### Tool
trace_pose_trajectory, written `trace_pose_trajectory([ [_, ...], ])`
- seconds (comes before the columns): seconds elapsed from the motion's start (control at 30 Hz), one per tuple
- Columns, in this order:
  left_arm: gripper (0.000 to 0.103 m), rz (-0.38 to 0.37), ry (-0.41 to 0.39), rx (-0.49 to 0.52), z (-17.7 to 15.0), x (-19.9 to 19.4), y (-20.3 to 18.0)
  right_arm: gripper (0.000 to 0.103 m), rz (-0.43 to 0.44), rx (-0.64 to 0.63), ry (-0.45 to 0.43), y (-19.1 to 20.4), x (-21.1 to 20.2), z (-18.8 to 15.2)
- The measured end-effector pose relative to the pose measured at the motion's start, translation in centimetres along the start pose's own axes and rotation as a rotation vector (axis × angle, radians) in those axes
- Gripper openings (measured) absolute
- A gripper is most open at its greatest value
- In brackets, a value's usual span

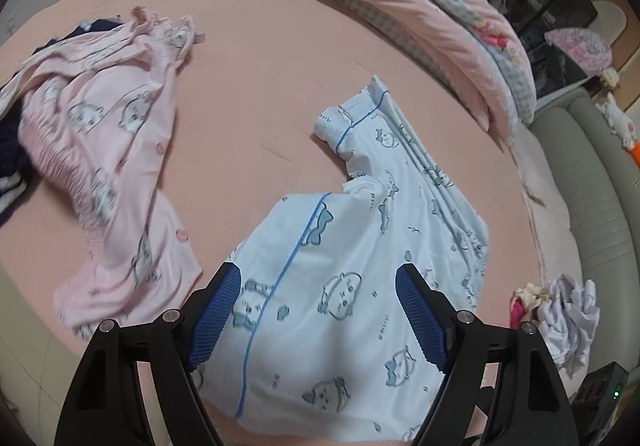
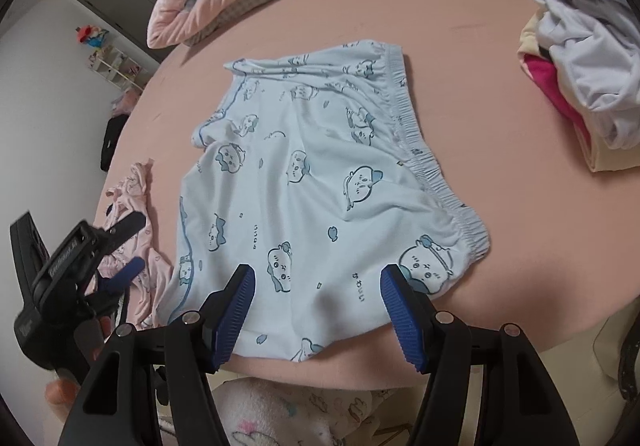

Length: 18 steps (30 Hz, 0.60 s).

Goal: Fold clothes

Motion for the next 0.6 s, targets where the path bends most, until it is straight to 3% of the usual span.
trace_pose_trajectory([
  [0.23,0.079,0.056,0.069,0.057,2.1,3.0,1.1,0.065,-0.015,0.007,0.014,1.4,1.2,1.2],
  [0.43,0.079,0.039,0.103,-0.028,2.1,4.3,3.2,0.065,-0.011,-0.006,0.009,3.6,1.7,2.6],
  [0.6,0.079,0.069,0.132,0.023,1.8,5.0,3.1,0.065,0.011,0.018,0.028,4.9,2.6,3.9],
])
Point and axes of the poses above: each gripper's, at about its wrist camera, not at the fingertips, and x roughly the way its jaws point, y to its left, z to its top, the point moved 7 cm from there along x, roughly the way its jaws point, and after that the axes turned 13 degrees about -z, right-handed, at the moved point
